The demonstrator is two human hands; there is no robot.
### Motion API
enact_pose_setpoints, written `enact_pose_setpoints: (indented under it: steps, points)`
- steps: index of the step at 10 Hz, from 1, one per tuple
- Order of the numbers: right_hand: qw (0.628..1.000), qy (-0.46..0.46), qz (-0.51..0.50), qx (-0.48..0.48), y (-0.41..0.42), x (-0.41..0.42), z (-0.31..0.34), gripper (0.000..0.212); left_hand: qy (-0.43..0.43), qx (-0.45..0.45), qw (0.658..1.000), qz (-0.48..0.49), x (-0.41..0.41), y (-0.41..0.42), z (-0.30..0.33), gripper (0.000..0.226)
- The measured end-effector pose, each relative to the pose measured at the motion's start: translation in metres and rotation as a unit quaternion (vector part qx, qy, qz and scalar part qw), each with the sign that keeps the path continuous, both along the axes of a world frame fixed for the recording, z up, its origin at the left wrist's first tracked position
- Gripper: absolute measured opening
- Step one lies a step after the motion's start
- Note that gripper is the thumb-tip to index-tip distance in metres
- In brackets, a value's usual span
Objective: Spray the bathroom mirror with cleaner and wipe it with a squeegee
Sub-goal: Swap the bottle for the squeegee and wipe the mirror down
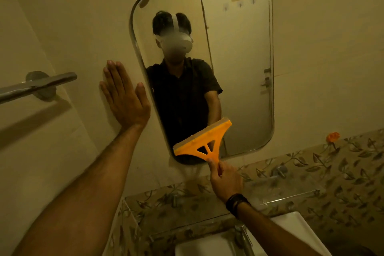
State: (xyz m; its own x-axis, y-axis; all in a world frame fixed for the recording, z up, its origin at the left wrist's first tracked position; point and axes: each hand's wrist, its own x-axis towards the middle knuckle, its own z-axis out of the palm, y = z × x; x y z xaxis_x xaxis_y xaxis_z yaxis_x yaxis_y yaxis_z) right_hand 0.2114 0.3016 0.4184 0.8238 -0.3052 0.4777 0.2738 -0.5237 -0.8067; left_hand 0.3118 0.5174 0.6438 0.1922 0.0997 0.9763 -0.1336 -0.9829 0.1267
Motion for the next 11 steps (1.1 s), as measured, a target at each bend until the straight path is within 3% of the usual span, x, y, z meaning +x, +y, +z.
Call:
enact_pose_setpoints:
  steps: [2, 4, 5, 6, 7, 11]
  points:
    - [0.997, 0.058, -0.021, -0.04, -0.014, -0.022, -0.028, 0.055, -0.006, 0.005, 1.0, 0.005, -0.002, -0.001, 0.001, 0.067]
    - [0.999, 0.025, -0.036, -0.025, -0.006, -0.032, -0.018, 0.06, -0.005, 0.004, 1.0, 0.01, -0.002, -0.002, 0.001, 0.067]
    - [0.997, -0.03, -0.012, -0.072, 0.004, -0.032, 0.003, 0.051, -0.005, 0.005, 1.0, 0.009, -0.002, -0.002, 0.002, 0.067]
    - [0.977, -0.024, 0.008, -0.211, 0.016, -0.027, 0.024, 0.051, -0.005, 0.005, 1.0, 0.009, -0.003, -0.002, 0.002, 0.067]
    - [0.963, 0.018, 0.018, -0.268, 0.014, -0.019, 0.027, 0.051, -0.005, 0.005, 1.0, 0.01, -0.002, -0.001, 0.002, 0.067]
    - [0.952, 0.111, -0.043, -0.281, -0.073, -0.025, -0.007, 0.051, -0.008, 0.01, 1.0, 0.005, -0.004, -0.002, 0.002, 0.067]
